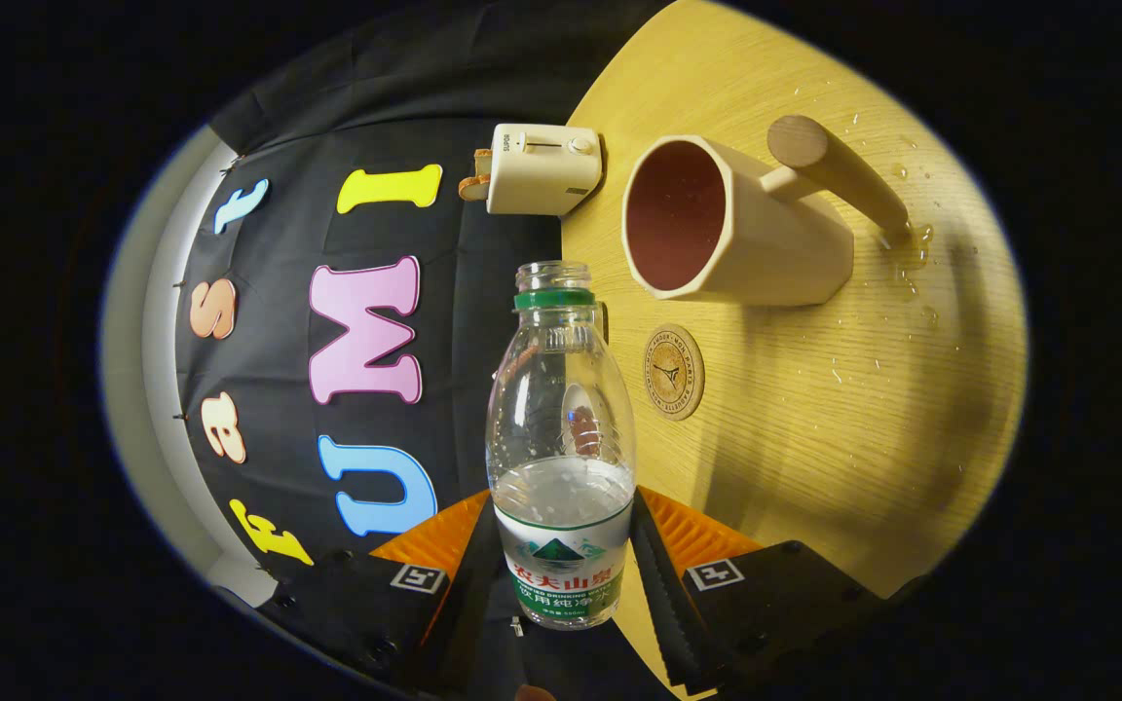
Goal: Take the bottle from table, then pour the juice into the cup, finally place the bottle on the coaster
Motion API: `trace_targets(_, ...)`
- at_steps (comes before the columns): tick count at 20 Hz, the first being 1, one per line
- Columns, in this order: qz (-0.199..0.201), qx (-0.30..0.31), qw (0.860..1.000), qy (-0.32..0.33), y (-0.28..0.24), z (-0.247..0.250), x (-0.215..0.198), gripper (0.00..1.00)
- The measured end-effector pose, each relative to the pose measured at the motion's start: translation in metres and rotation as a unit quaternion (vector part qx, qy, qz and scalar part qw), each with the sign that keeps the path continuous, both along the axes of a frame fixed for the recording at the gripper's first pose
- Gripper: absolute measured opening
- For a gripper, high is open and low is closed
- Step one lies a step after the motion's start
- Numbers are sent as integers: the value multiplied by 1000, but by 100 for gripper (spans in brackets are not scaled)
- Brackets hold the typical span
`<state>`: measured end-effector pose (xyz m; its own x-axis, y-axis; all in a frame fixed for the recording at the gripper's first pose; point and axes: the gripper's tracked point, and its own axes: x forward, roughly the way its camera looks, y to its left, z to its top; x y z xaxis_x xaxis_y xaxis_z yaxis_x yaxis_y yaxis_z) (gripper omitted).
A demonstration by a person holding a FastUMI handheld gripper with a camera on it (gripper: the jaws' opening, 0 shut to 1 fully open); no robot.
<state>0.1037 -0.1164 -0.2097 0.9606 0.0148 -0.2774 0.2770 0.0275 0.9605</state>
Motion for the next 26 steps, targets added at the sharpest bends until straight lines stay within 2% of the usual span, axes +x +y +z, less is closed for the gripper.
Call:
trace_targets(10,-28,59,998,-9,-12,2,-1,74)
trace_targets(26,-53,101,993,-14,-11,7,5,75)
